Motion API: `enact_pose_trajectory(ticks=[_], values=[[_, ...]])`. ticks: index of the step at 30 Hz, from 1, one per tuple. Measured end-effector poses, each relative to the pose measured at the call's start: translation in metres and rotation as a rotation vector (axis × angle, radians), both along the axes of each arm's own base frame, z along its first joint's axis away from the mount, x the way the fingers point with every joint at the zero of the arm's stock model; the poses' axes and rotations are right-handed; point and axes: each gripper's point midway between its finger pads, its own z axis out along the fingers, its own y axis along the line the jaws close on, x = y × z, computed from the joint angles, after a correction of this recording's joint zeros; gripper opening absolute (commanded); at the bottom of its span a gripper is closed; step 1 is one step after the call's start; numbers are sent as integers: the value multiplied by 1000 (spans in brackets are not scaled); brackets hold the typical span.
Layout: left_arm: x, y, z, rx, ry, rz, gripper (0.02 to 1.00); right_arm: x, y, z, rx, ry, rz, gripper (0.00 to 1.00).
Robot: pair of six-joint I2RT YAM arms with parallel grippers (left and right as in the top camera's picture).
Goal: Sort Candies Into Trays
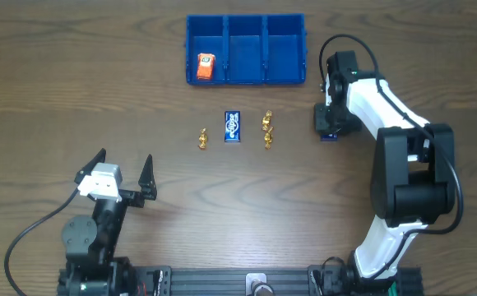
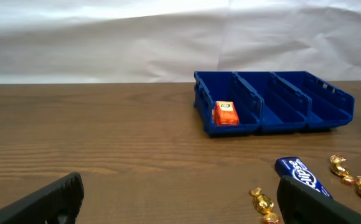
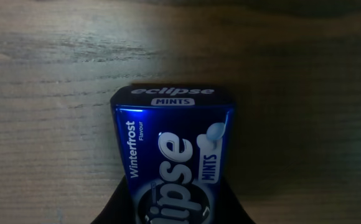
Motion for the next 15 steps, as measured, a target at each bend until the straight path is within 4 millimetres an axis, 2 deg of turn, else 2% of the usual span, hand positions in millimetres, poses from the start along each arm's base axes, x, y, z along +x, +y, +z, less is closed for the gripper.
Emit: enact_pose_trajectory(ticks=[3, 5, 7, 9, 10, 12, 15], values=[[0, 0, 0, 0, 0, 0, 998, -5, 0, 4, -1, 21, -2, 56], [0, 0, 0, 0, 0, 0, 998, -2, 1, 21, 0, 4, -5, 53], [0, 0, 0, 0, 0, 0, 998, 21, 8, 65, 3, -96, -5, 51], [0, 0, 0, 0, 0, 0, 998, 57, 28, 129, 16, -261, 23, 47], [0, 0, 0, 0, 0, 0, 998, 68, 39, 153, 22, -328, 34, 47], [0, 0, 0, 0, 0, 0, 998, 88, 70, 202, 41, -470, 69, 42], [0, 0, 0, 0, 0, 0, 998, 106, 118, 254, 100, -641, 111, 36]])
